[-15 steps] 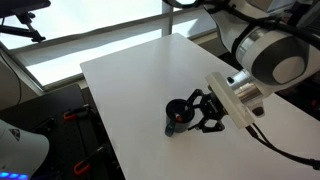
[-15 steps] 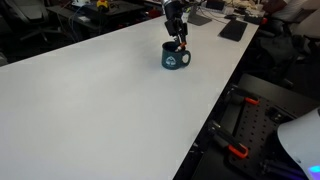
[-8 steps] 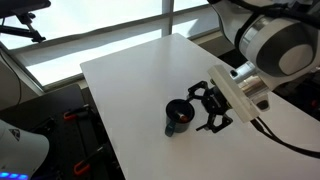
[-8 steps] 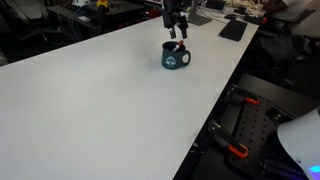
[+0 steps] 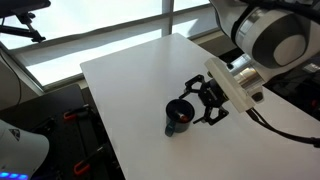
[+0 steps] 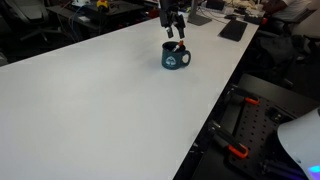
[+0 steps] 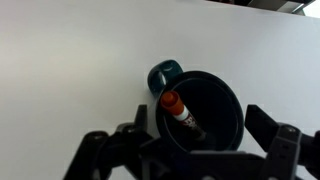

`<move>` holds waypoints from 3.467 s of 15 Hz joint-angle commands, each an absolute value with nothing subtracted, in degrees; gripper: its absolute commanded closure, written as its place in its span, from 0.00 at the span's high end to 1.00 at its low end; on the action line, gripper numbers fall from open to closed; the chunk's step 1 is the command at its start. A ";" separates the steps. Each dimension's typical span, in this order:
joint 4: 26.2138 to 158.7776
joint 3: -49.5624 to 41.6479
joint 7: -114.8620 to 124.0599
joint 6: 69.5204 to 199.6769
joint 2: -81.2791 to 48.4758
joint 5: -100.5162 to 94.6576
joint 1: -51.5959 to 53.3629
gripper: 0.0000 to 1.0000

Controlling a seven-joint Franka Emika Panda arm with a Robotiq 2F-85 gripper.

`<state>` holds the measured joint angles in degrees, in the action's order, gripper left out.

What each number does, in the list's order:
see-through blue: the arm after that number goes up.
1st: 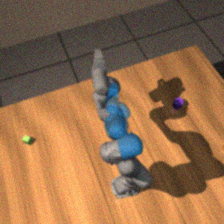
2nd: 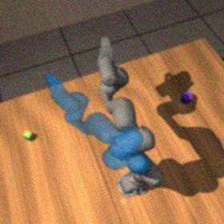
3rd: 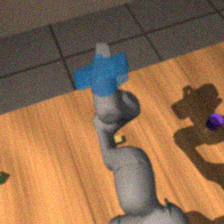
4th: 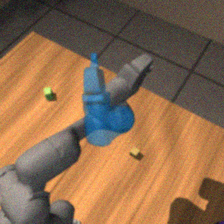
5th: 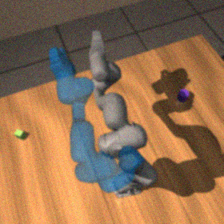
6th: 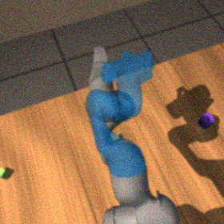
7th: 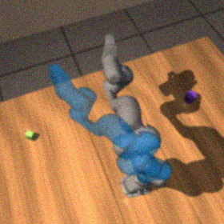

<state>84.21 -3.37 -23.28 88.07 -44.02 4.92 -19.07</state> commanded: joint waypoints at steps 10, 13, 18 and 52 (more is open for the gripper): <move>83.49 -3.19 -22.58 83.69 -45.40 5.71 -19.08 0.79; 83.39 -3.20 -22.69 83.25 -45.75 5.81 -19.33 0.73; 83.13 -3.24 -22.74 82.68 -46.01 6.07 -19.76 0.65; 83.00 -3.33 -23.04 81.59 -47.03 6.45 -20.65 0.99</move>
<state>84.15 -3.36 -23.26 83.29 -46.44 5.48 -20.29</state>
